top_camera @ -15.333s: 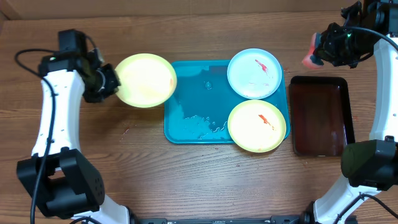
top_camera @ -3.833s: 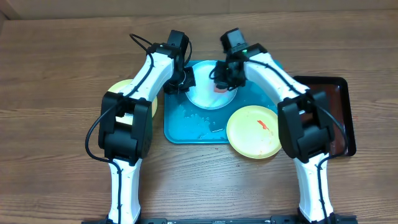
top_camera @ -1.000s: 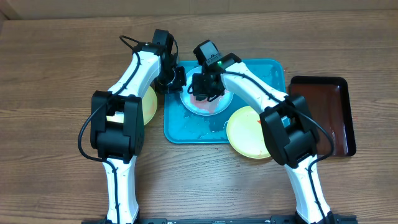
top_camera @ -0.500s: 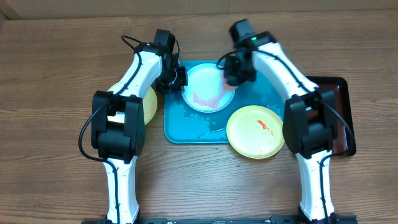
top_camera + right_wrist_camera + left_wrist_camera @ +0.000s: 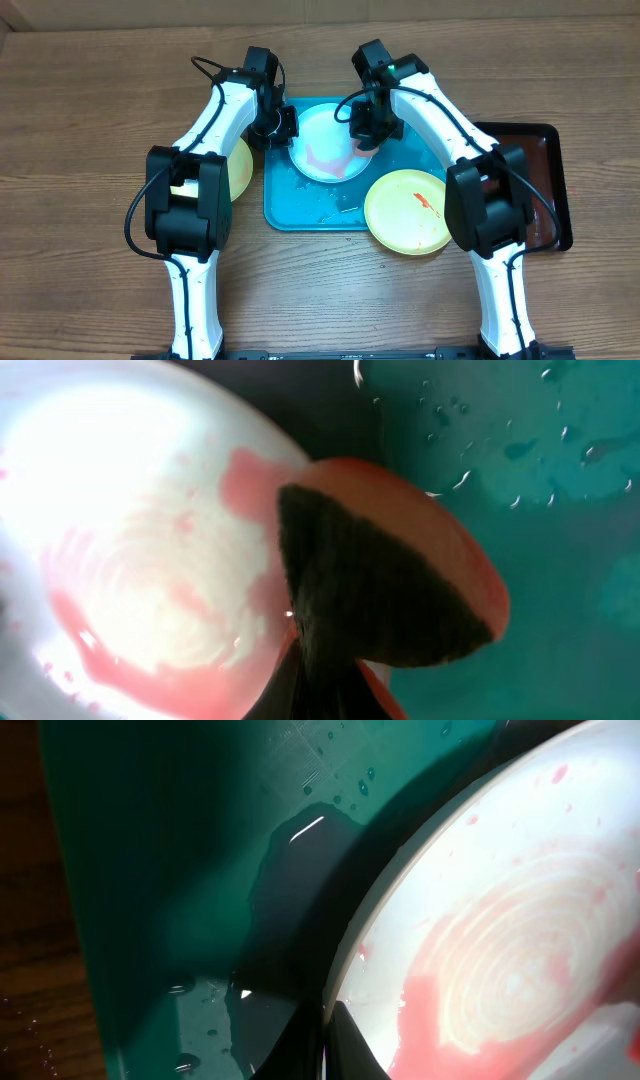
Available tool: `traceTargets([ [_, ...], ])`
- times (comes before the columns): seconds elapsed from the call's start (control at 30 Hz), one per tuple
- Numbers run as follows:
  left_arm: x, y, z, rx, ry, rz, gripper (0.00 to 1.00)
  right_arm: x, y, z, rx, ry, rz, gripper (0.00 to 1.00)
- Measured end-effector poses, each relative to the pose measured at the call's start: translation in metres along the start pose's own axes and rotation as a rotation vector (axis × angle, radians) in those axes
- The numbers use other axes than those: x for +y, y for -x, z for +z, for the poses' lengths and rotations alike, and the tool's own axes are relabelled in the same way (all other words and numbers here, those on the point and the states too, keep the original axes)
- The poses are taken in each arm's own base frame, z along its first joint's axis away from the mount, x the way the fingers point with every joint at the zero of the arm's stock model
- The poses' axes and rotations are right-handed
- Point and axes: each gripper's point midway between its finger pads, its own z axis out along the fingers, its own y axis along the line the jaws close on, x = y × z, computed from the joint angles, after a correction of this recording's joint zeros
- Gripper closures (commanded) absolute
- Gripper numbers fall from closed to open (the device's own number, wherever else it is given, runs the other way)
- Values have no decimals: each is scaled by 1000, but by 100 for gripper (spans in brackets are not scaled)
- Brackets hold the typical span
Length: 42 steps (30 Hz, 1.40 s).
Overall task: Clean dirty plates on tray and stack at the side
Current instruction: 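Keep scrubbing the light-blue plate center with the sponge in circles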
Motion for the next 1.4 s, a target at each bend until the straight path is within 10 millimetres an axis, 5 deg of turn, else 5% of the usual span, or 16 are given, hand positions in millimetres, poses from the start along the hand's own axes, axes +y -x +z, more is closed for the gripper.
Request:
traceTargets([
  [0.3, -2, 0, 0, -1, -6, 3, 96, 29, 31, -58, -111, 77, -76, 96],
  [0.43, -2, 0, 0, -1, -6, 3, 96, 24, 21, -43, -73, 58, -76, 96],
  [0.7, -2, 0, 0, 0, -6, 3, 96, -2, -13, 23, 41, 3, -51, 96],
  [0.93, -2, 0, 0, -1, -5, 3, 96, 4, -18, 28, 53, 57, -30, 96],
  [1.2, 2, 1, 0, -5, 11, 0, 96, 36, -26, 30, 74, 182, -69, 96],
  [1.4, 2, 0, 0, -3, 11, 0, 96, 91, -39, 33, 32, 279, -152, 96],
])
